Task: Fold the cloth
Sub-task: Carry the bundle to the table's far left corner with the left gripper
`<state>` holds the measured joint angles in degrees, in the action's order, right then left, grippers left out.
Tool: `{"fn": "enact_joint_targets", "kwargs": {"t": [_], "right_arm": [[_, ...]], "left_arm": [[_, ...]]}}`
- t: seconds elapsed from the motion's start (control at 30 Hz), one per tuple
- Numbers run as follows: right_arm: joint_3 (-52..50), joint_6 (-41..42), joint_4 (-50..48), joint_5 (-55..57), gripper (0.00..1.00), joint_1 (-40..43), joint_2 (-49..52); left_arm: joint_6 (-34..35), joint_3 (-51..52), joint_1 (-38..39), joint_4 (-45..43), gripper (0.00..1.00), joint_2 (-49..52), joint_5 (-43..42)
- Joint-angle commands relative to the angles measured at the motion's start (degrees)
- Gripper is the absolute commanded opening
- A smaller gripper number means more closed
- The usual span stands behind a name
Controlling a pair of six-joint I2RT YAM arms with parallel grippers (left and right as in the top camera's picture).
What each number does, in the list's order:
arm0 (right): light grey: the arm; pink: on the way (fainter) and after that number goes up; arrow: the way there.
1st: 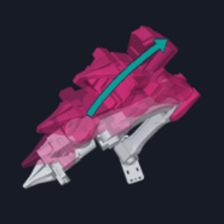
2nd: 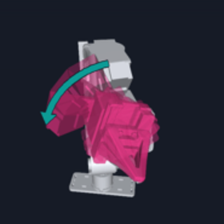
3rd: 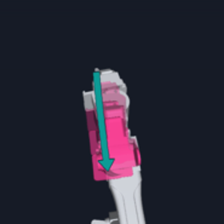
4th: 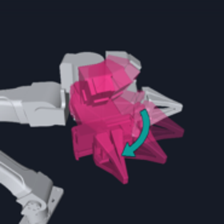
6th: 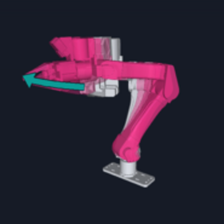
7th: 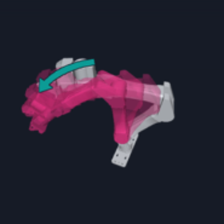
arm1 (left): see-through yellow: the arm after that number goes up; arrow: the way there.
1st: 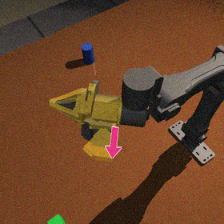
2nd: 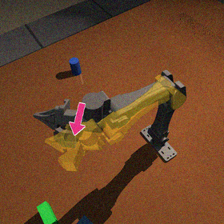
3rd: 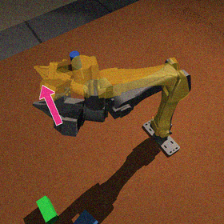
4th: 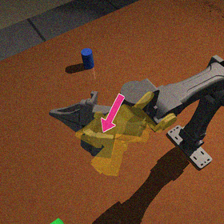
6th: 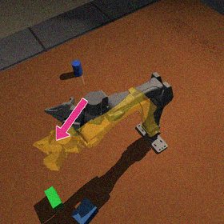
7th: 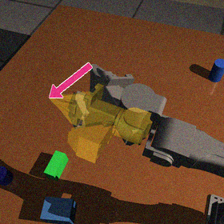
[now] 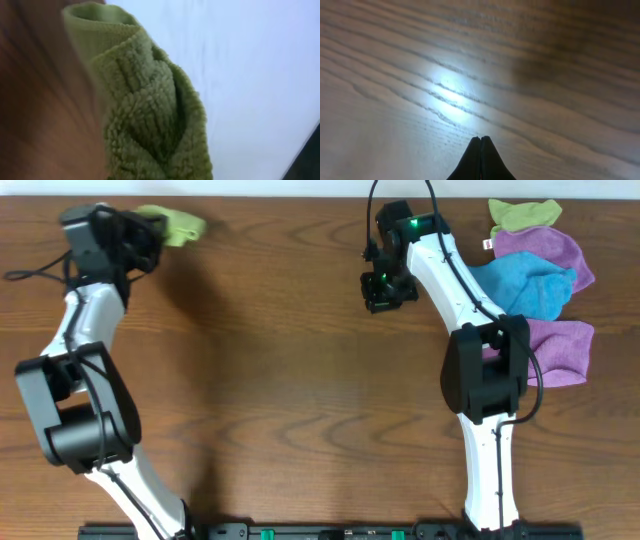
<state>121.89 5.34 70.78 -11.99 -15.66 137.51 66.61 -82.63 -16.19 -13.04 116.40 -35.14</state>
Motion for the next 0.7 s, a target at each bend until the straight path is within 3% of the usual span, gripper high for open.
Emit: {"fn": "enact_joint_targets", "kwargs": {"t": [0.0, 0.2, 0.43, 0.67], "right_arm": [[1.2, -0.9, -0.5, -0.6, 0.01, -0.3, -2.2], [1.2, 0.5, -0.9, -0.8, 0.01, -0.3, -2.2], [1.2, 0.9, -0.4, -0.7, 0.01, -0.3, -2.2], [1.2, 1.0, -0.3, -0.7, 0.01, -0.3, -2.2]], "left_arm": [[5.5, -0.8, -0.8, -3.3, 0.06, 1.3, 4.5], [9.8, -7.4, -2.4, -10.0, 0.06, 11.3, 1.2], [9.6, -20.5, -3.7, -9.9, 0.06, 23.2, -0.9], [3.6, -29.7, -4.2, -2.5, 0.06, 32.8, -5.0]]}}
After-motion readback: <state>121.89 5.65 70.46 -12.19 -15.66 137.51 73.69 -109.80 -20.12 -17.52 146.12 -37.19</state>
